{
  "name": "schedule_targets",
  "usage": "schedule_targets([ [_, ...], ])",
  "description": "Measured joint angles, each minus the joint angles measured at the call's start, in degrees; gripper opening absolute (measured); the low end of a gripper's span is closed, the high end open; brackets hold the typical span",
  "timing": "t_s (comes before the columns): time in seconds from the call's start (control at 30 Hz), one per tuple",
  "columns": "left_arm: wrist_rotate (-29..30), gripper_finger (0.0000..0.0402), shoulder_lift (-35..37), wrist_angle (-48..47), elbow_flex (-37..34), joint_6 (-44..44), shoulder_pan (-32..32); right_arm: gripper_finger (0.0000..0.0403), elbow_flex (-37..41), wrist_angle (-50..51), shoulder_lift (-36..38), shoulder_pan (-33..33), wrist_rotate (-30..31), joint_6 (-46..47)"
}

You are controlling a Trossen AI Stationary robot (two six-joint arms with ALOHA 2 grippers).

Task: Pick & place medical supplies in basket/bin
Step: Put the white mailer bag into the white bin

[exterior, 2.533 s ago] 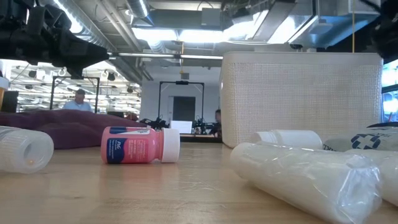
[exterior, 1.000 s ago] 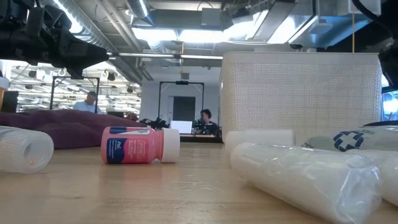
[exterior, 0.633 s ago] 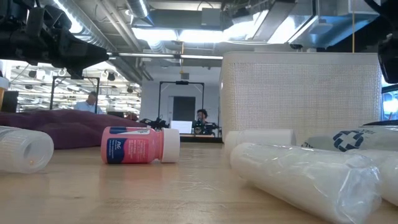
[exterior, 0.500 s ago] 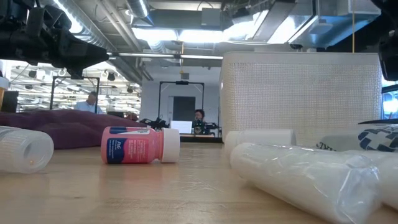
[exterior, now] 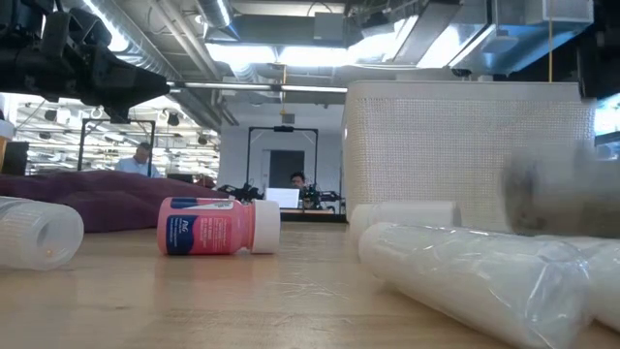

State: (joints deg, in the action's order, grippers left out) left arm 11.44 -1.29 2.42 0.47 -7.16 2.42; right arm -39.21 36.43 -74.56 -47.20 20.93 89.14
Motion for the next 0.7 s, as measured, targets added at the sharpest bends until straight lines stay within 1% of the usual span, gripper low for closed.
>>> schedule_targets([
  [0.1,0.0,0.0088,0.0,0.0,0.0,0.0,0.0,0.0001,-4.8,10.7,0.2,-0.1,0.3,-0.2],
  [0.13,0.0,0.0088,0.0,0.0,0.0,0.0,0.0,0.0001,-6.4,12.8,0.2,-0.1,1.3,-0.9],
  [0.2,0.0,0.0088,0.0,0.0,0.0,0.0,0.0,0.0001,-9.5,14.4,0.2,0.0,3.0,-2.2],
  [0.3,0.0,0.0088,0.0,0.0,0.0,0.0,0.0,0.0001,-13.5,20.3,0.3,-0.1,4.9,-2.9],
  [0.43,0.0,0.0088,0.0,0.0,0.0,0.0,0.0,0.0001,-18.5,24.8,0.3,0.0,9.1,-5.7],
  [0.53,0.0,0.0088,0.0,0.0,0.0,0.0,0.0,0.0001,-21.1,26.1,0.3,-0.1,12.5,-8.7],
  [0.7,0.0,0.0088,0.0,0.0,0.0,0.0,0.0,0.0001,-27.4,31.9,0.3,0.6,19.6,-11.5],
])
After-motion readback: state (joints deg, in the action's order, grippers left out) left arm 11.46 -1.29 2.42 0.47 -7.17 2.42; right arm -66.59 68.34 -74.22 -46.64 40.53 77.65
